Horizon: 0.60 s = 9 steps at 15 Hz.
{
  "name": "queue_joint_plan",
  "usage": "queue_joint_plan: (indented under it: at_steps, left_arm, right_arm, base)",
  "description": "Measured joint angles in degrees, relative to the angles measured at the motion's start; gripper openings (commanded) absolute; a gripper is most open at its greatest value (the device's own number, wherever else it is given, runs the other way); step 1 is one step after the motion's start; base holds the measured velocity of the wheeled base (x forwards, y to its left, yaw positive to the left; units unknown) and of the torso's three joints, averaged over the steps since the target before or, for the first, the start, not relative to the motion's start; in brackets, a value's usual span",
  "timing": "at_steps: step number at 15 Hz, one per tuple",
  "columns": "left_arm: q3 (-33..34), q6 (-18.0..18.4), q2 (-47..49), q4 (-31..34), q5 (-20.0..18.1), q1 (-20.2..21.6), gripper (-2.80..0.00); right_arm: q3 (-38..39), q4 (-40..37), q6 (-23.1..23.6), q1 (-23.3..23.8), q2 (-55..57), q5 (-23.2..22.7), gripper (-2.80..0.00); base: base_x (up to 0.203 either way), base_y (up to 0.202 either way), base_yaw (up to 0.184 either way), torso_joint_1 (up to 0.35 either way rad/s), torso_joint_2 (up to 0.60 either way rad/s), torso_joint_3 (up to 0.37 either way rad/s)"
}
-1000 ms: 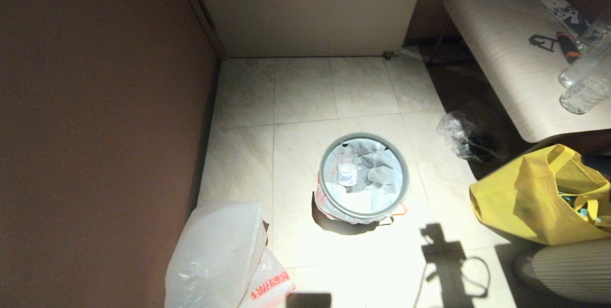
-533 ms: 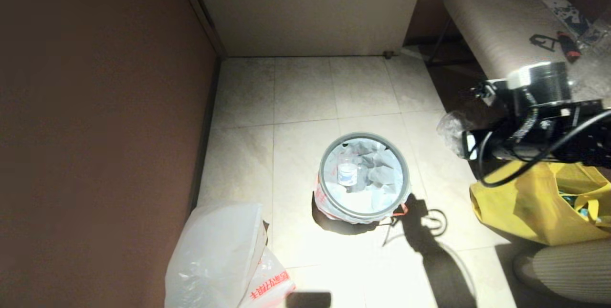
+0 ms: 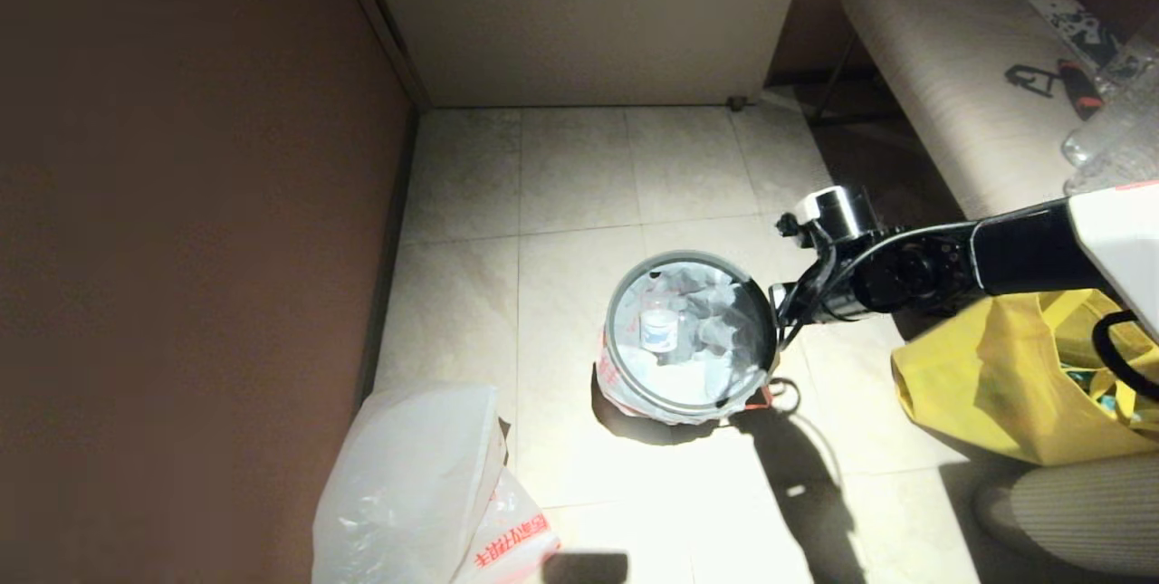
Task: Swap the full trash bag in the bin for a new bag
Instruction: Place the trash can ring on the floor
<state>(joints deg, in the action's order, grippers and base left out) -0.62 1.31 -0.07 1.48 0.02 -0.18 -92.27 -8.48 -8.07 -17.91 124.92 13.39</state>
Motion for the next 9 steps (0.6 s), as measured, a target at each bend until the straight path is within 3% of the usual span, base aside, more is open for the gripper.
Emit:
queue_joint_plan:
  at_steps: [1, 2, 9]
  left_arm:
    - [0.0, 0.01, 0.0, 0.0, 0.0, 0.0, -2.8]
    - [0.0, 0.01, 0.0, -0.01, -0.02, 0.0, -2.8]
    - [0.0, 0.01, 0.0, 0.0, -0.02, 0.0, -2.8]
  right_arm:
    - [-0.97, -0.09, -0.25, 0.0, 1.41, -0.12, -2.8]
    - [-1.66, -0.09, -0.33, 0.05, 2.51, -0.23, 0.0]
    - [-6.25, 0.07, -0.81, 0.09, 6.94, -0.28, 0.0]
  base:
    - [0.0, 0.0, 0.0, 0.0, 0.0, 0.0]
    - [0.0, 0.0, 0.0, 0.0, 0.0, 0.0]
    - [0.0, 0.0, 0.0, 0.0, 0.0, 0.0]
